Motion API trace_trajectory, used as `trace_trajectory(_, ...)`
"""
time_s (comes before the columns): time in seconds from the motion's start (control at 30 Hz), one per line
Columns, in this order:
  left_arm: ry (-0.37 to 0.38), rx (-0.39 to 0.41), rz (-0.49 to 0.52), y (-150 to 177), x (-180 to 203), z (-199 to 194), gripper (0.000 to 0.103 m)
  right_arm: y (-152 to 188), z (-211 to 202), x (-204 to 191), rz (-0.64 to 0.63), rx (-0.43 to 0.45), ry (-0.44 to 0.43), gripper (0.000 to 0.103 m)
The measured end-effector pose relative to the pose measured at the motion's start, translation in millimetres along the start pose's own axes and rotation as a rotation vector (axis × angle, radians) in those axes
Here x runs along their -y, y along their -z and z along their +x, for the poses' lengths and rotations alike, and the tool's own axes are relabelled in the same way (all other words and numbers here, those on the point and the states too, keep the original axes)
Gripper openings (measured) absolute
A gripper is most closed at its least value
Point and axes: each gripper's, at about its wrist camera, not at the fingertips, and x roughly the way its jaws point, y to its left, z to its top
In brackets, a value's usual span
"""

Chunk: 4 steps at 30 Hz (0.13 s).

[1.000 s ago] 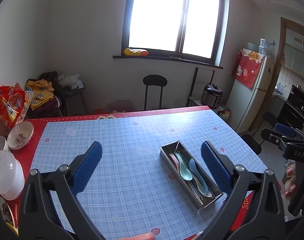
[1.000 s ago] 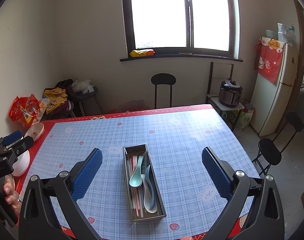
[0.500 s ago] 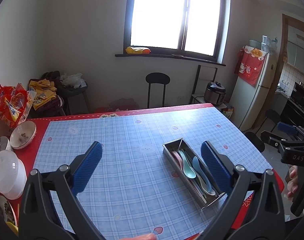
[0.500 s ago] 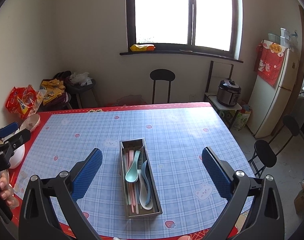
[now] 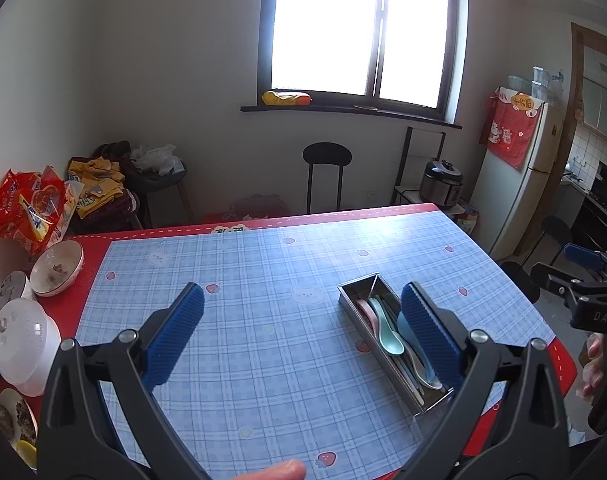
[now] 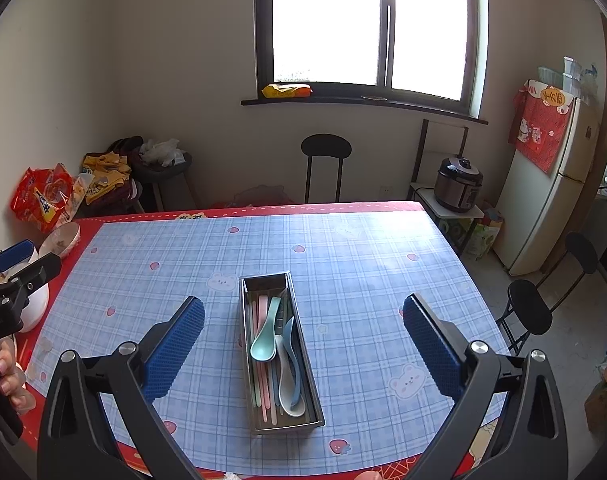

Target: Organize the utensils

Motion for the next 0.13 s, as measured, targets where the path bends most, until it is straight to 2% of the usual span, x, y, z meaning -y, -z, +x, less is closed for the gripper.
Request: trace_trajectory(0.13, -0.009, -0.004, -0.003, 0.4, -2.2, 0.2, 0.097, -0.1, 1.2, 0.4, 0.000, -0.002, 0.001, 0.097)
